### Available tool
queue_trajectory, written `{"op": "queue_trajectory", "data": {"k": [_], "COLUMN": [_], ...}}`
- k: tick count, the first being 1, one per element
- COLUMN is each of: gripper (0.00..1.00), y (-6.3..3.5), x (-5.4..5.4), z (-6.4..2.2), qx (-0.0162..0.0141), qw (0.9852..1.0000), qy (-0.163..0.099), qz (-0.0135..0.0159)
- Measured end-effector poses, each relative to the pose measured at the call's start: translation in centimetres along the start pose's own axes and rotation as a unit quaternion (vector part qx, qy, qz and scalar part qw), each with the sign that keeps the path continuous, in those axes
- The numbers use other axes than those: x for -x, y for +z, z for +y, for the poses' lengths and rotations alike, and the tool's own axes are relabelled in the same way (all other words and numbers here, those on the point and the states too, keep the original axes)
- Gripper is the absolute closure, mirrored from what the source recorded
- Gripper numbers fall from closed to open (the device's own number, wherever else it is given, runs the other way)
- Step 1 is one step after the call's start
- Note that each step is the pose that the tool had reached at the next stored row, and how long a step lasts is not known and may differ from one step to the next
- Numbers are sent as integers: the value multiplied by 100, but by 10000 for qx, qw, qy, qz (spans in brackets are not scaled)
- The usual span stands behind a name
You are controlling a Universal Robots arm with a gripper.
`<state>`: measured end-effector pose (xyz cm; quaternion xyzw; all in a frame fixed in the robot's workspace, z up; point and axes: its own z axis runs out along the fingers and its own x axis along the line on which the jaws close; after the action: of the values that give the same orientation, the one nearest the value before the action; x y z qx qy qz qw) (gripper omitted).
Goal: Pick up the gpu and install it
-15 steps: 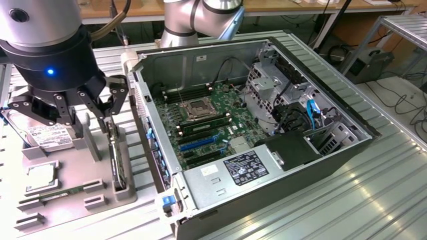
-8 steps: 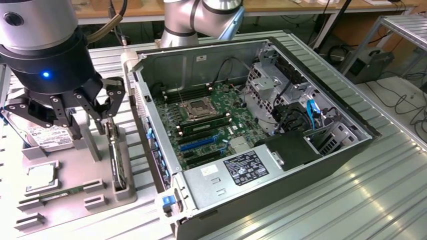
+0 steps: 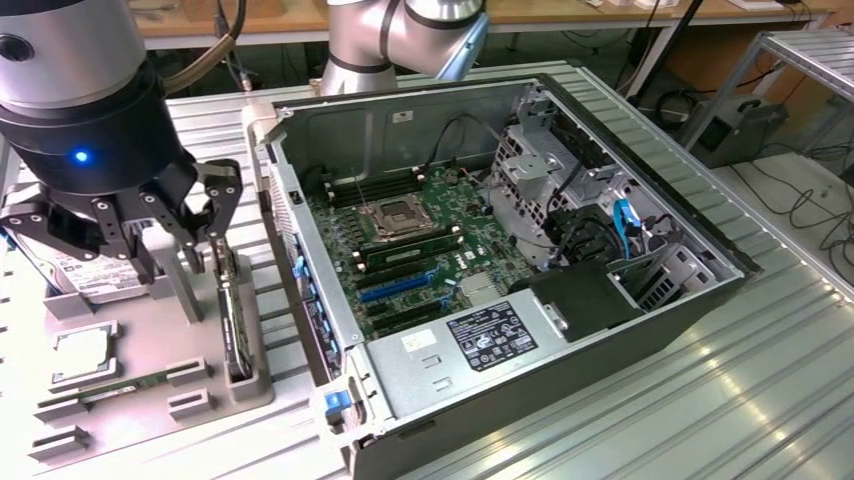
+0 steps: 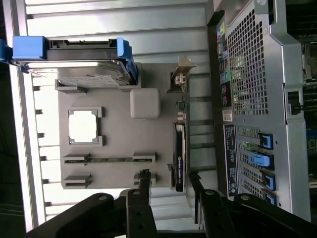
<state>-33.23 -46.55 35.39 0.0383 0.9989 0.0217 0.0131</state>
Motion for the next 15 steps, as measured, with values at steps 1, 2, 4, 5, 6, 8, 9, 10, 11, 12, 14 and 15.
{"op": "queue_trajectory", "data": {"k": [1,2,4,5,6,8,9,10,11,12,14,15], "gripper": [58,58,58,58,58,58,58,58,58,58,58,58], "y": [4,9,16,20,28,37,41,46,52,57,71,79], "x": [-7,-14,-28,-36,-47,-62,-68,-75,-82,-89,-105,-114], "z": [-1,-1,-3,-4,-5,-6,-7,-7,-8,-9,-11,-11], "qx": [0,0,0,0,0,0,0,0,0,0,0,0], "qw": [10000,10000,10000,10000,10000,10000,10000,10000,10000,10000,10000,10000], "qy": [0,0,0,0,0,0,0,0,0,0,0,0], "qz": [0,0,0,0,0,0,0,0,0,0,0,1]}}
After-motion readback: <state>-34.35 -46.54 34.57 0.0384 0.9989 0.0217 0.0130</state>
